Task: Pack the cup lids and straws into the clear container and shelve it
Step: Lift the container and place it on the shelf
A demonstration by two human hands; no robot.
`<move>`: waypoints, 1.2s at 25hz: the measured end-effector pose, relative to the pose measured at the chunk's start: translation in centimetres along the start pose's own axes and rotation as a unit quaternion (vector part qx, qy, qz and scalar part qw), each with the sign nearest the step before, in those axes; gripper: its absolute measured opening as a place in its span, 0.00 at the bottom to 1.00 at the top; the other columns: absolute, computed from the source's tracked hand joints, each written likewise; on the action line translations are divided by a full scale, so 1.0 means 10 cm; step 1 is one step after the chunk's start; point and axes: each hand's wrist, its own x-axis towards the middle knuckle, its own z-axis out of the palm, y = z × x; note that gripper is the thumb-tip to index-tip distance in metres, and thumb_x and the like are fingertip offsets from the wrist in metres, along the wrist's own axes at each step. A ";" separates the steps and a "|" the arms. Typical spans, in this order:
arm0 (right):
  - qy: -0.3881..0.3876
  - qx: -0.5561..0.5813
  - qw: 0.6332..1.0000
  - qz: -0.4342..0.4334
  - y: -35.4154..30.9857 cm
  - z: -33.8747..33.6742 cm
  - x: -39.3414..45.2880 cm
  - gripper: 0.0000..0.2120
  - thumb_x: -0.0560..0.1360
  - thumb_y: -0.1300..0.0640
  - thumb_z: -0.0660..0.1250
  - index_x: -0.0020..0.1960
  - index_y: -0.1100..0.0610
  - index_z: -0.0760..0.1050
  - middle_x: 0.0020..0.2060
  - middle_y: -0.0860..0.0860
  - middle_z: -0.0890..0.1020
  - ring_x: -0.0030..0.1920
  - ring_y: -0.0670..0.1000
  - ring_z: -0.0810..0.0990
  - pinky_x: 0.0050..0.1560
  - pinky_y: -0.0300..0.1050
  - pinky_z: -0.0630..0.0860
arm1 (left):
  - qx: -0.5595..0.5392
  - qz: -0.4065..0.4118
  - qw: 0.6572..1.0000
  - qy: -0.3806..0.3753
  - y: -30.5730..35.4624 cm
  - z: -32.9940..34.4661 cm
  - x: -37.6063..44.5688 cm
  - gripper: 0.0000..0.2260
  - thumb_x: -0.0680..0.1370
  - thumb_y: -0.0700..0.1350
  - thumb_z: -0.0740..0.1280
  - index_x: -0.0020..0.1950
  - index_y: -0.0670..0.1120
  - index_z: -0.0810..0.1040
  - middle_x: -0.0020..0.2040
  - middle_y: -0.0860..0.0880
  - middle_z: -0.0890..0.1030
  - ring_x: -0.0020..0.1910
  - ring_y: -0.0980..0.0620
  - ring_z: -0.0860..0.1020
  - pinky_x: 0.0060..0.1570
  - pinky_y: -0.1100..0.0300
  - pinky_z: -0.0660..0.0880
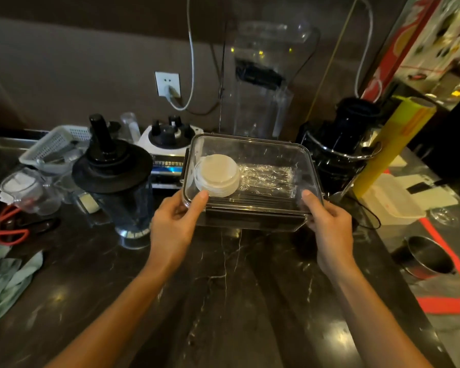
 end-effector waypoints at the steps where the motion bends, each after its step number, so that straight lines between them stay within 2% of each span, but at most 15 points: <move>1: -0.001 0.000 1.000 -0.012 -0.12 0.00 0.01 0.10 0.80 0.51 0.70 0.47 0.56 0.86 0.44 0.54 0.89 0.47 0.50 0.88 0.48 0.42 0.81 | -0.010 0.009 1.000 0.009 0.11 -0.01 0.02 0.21 0.77 0.64 0.68 0.63 0.52 0.83 0.56 0.47 0.87 0.56 0.50 0.85 0.59 0.44 0.82; 4: -0.011 -0.004 0.999 -0.042 -0.45 -0.01 0.04 0.11 0.80 0.52 0.69 0.47 0.58 0.85 0.41 0.52 0.89 0.44 0.48 0.88 0.41 0.34 0.80 | -0.017 0.025 0.999 0.018 0.40 -0.02 0.01 0.22 0.75 0.66 0.67 0.61 0.53 0.84 0.54 0.53 0.87 0.55 0.54 0.85 0.60 0.46 0.81; 6: -0.006 -0.004 0.998 -0.058 -0.68 -0.03 0.03 0.13 0.80 0.51 0.70 0.45 0.60 0.85 0.41 0.54 0.89 0.43 0.51 0.88 0.44 0.41 0.81 | -0.006 0.047 0.999 0.013 0.61 -0.04 -0.01 0.20 0.76 0.66 0.66 0.57 0.54 0.84 0.52 0.57 0.87 0.53 0.58 0.85 0.58 0.52 0.81; 8: 0.003 0.000 0.997 -0.071 -0.90 -0.04 0.01 0.14 0.79 0.50 0.71 0.42 0.60 0.85 0.38 0.56 0.88 0.42 0.54 0.88 0.47 0.49 0.82 | -0.002 0.070 0.998 0.009 0.78 -0.06 0.00 0.17 0.75 0.65 0.65 0.51 0.56 0.84 0.49 0.60 0.86 0.51 0.61 0.84 0.50 0.62 0.79; 10: -0.002 0.003 0.997 -0.083 -1.10 -0.05 -0.01 0.15 0.80 0.50 0.70 0.42 0.59 0.85 0.38 0.55 0.88 0.41 0.52 0.88 0.46 0.47 0.83 | 0.001 0.092 0.996 0.007 0.96 -0.08 0.00 0.16 0.75 0.68 0.67 0.49 0.59 0.85 0.49 0.59 0.87 0.51 0.60 0.84 0.49 0.63 0.78; 13: -0.014 0.011 0.993 -0.115 -1.39 -0.07 -0.07 0.15 0.81 0.49 0.68 0.42 0.57 0.84 0.37 0.51 0.88 0.40 0.47 0.88 0.38 0.37 0.81 | 0.007 0.134 0.991 0.004 1.17 -0.14 0.03 0.15 0.71 0.70 0.69 0.51 0.64 0.84 0.53 0.55 0.86 0.54 0.58 0.84 0.53 0.59 0.79; 17: -0.006 0.009 0.989 -0.149 -1.69 -0.08 -0.16 0.16 0.83 0.48 0.65 0.46 0.57 0.85 0.41 0.51 0.89 0.43 0.47 0.88 0.39 0.36 0.81 | -0.019 0.170 0.985 -0.019 1.47 -0.15 0.04 0.22 0.68 0.60 0.73 0.60 0.55 0.84 0.55 0.58 0.87 0.56 0.61 0.84 0.51 0.71 0.79; 21: -0.008 0.002 0.982 -0.188 -1.94 -0.11 -0.26 0.18 0.83 0.46 0.63 0.47 0.55 0.86 0.44 0.50 0.90 0.46 0.46 0.88 0.48 0.45 0.80 | -0.013 0.215 0.977 -0.005 1.73 -0.18 0.06 0.22 0.65 0.59 0.75 0.57 0.58 0.83 0.56 0.56 0.85 0.56 0.62 0.83 0.53 0.67 0.79; 24: -0.004 -0.015 0.973 -0.231 -2.09 -0.15 -0.31 0.21 0.77 0.37 0.63 0.45 0.51 0.87 0.44 0.49 0.89 0.47 0.46 0.88 0.52 0.49 0.79 | -0.017 0.247 0.969 0.003 1.89 -0.18 0.07 0.16 0.67 0.51 0.76 0.54 0.56 0.82 0.51 0.58 0.87 0.50 0.64 0.84 0.46 0.72 0.78; 26: -0.007 -0.037 0.966 -0.257 -2.19 -0.19 -0.30 0.22 0.74 0.33 0.62 0.46 0.46 0.87 0.46 0.49 0.89 0.50 0.46 0.87 0.54 0.50 0.78 | -0.024 0.259 0.965 0.012 2.02 -0.18 0.10 0.15 0.67 0.51 0.76 0.53 0.54 0.84 0.49 0.59 0.87 0.49 0.63 0.85 0.46 0.71 0.79; 28: -0.020 -0.045 0.961 -0.274 -2.30 -0.23 -0.29 0.24 0.74 0.31 0.62 0.48 0.49 0.86 0.46 0.49 0.89 0.50 0.46 0.86 0.54 0.50 0.77 | -0.029 0.271 0.962 0.031 2.14 -0.19 0.16 0.19 0.67 0.54 0.77 0.57 0.51 0.85 0.52 0.53 0.87 0.51 0.58 0.86 0.50 0.65 0.82; 30: -0.025 -0.057 0.954 -0.293 -2.39 -0.26 -0.28 0.25 0.72 0.29 0.66 0.50 0.50 0.85 0.47 0.49 0.88 0.51 0.47 0.86 0.56 0.51 0.78 | -0.042 0.283 0.957 0.047 2.29 -0.17 0.20 0.24 0.65 0.55 0.78 0.59 0.49 0.85 0.54 0.51 0.87 0.53 0.56 0.86 0.52 0.63 0.82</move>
